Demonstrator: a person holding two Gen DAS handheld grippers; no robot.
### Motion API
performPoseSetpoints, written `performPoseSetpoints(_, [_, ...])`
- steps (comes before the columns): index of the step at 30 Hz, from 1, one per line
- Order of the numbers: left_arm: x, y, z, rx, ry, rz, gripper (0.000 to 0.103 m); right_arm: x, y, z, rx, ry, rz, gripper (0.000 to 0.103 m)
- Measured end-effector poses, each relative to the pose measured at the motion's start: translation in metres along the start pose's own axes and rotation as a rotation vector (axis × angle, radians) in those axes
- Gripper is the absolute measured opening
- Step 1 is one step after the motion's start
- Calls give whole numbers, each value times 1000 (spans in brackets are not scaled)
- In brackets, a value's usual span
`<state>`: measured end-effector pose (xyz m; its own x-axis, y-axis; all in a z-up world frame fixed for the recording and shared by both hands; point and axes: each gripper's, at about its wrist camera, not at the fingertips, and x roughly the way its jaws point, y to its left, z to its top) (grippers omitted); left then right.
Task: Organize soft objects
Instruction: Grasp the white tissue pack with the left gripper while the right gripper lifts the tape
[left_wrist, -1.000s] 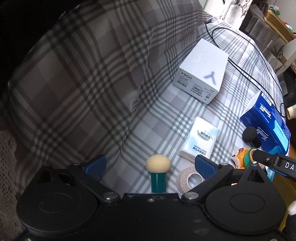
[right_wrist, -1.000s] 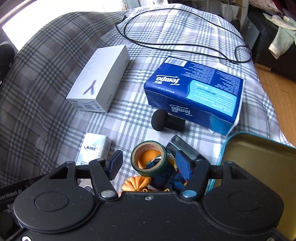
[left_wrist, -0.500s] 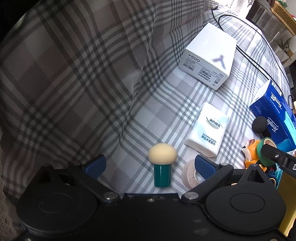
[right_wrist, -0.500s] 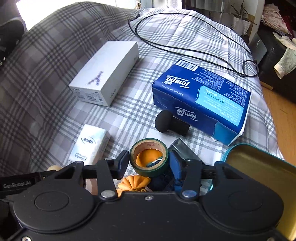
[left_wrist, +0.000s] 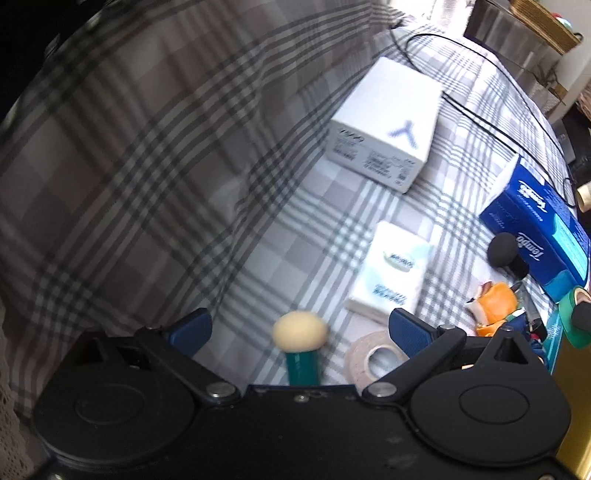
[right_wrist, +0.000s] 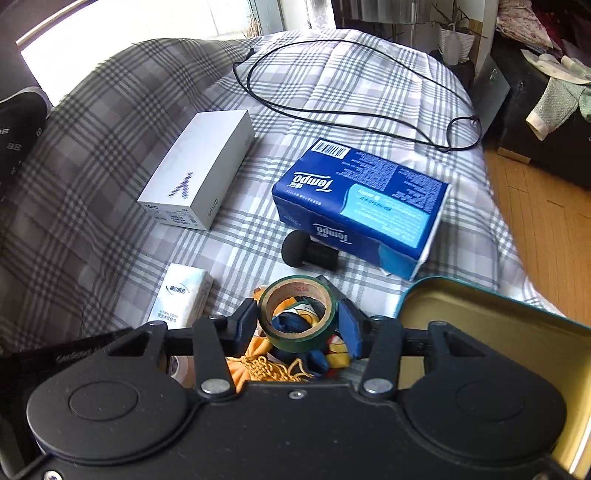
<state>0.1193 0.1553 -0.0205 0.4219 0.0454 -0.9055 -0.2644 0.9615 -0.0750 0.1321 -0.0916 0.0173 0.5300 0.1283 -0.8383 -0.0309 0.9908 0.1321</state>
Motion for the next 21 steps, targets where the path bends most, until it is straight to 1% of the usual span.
performPoseSetpoints(4, [5,-26,12,57,-11,-21,102,-13,-7,-5,-15,1,1,48])
performPoseSetpoints(8, [24,-50,23,94,1,-15,102,-18,-16,-8,23,6,23,48])
performPoseSetpoints(12, [44,-60,31,109,35,-16,100,-22,-20,-10,34,-2,26,48])
performPoseSetpoints(15, [53,-70,33,149,38,-5,99,-22,-23,-13,43,0,24,48])
performPoseSetpoints(17, [60,-74,34,172,38,8,94,-21,-24,-13,50,3,18,48])
performPoseSetpoints(19, [67,-75,36,181,45,5,90,-20,-26,-16,56,4,8,48])
performPoseSetpoints(21, [75,-73,38,177,70,-17,81,-19,-27,-19,64,10,0,48])
